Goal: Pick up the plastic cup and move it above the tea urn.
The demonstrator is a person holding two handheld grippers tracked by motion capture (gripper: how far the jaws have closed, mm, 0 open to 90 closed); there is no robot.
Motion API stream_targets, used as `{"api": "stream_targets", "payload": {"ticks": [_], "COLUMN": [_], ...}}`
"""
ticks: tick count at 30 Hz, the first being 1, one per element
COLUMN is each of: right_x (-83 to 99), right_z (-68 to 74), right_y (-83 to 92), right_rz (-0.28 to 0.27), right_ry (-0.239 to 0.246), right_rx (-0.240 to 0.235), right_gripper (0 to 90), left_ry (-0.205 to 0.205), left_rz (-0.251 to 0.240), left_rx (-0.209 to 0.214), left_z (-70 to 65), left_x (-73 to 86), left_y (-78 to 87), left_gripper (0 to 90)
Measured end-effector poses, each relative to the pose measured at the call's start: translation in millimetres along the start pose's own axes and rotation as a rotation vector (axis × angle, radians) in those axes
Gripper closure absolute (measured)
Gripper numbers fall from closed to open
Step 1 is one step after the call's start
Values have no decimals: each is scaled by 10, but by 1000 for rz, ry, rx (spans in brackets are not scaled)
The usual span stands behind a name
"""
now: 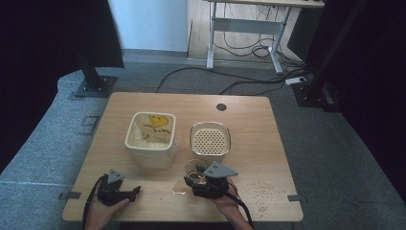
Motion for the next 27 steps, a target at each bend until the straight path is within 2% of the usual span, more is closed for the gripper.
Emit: {"api": "stream_targets", "payload": {"ticks": [2,3,4,5,13,27], "right_x": [-12,-54,-54,-80,-137,-305], "right_z": [-16,-76,-76,-130,-294,-440], "right_y": [54,218,218,329,608,794], "right_rz": [-9,-38,-38,-49,-98,-158], "right_ry": [-3,-24,-24,-26,-50,-53], "right_rx": [2,11,11,34,61,71], "right_gripper": [372,372,372,374,374,380], "left_ry": [0,0,0,0,-8,-42], "left_rz": [0,0,0,0,-3,-16], "left_rx": [0,0,-1,-2,-1,-14], "left_z": [1,2,2,3,10,12], "left_x": [1,2,2,2,4,-1], "left_y": [0,1,0,-1,-4,-37], "left_gripper": [118,119,119,121,122,103]}}
Point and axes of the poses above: each handheld gripper's, and its own axes: y roughly backward along the jaws, x roughly out of its underside, z roughly to its left, the point moved 1 cm from there along -y, roughly forward along the jaws, and after that the axes turned 14 degrees about z, right-handed, at the moved point
